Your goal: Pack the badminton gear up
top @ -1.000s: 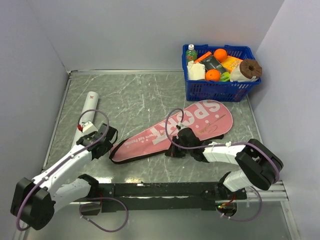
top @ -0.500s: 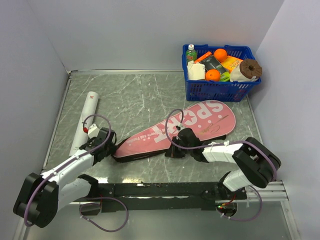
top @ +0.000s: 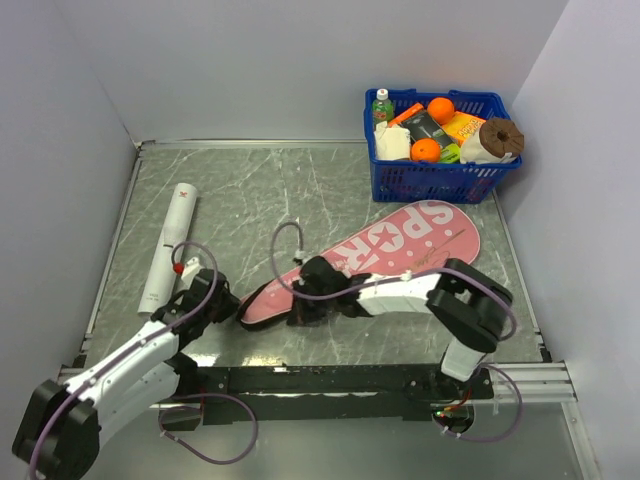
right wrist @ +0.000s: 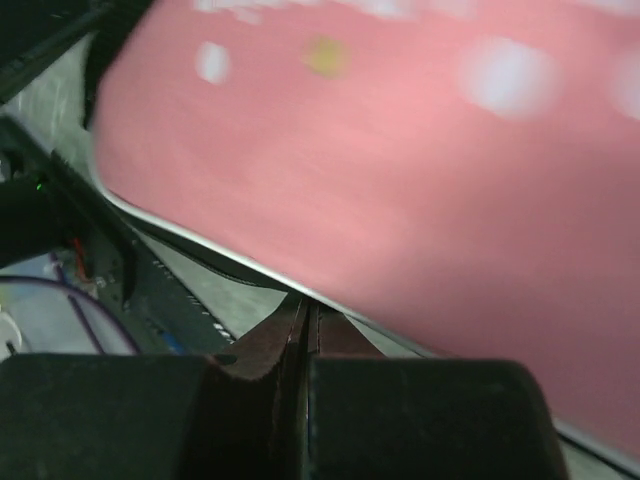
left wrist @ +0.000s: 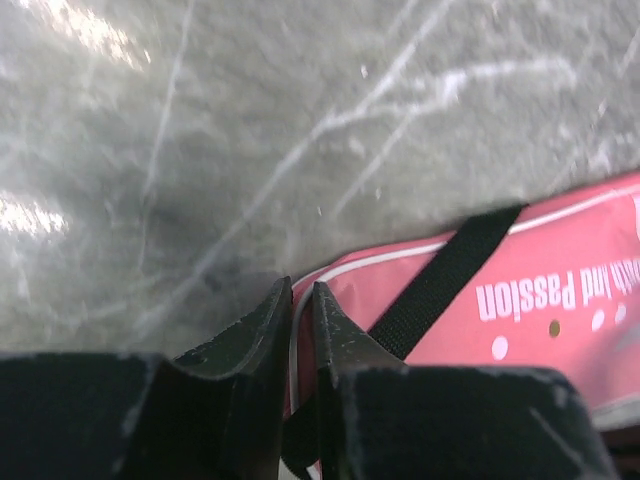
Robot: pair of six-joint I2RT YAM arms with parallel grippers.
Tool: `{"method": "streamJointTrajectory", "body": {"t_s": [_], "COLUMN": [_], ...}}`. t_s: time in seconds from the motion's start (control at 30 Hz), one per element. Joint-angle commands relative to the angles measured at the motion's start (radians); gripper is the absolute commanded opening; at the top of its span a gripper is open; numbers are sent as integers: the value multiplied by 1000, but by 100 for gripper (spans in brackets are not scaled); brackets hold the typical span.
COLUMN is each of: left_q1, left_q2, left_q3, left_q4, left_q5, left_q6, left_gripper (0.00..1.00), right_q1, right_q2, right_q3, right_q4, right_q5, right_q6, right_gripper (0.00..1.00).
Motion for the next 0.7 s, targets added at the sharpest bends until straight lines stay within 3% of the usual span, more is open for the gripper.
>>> {"method": "streamJointTrajectory", "body": {"t_s": [0.0, 0.3, 0.5, 0.67], "left_q1": [-65, -180, -271, -311], "left_q2": [-110, -247, -293, -288], "left_q3": [-24, -57, -47, -47], "left_q4": [-54, -100, -132, -120], "left_q5": [121, 135, 119, 135], "left_q6": [-47, -87, -99, -99], "left_gripper": [17, 14, 15, 14], "right_q1": [78, 182, 196, 195], "right_q2": [109, 290, 362, 353], "right_q3": [187, 407, 440, 450], "right_q4": [4, -56, 21, 10], "right_q5": [-53, -71, -79, 5], "right_q6": [6, 48, 28, -18], "right_gripper": [0, 0, 0, 0]}}
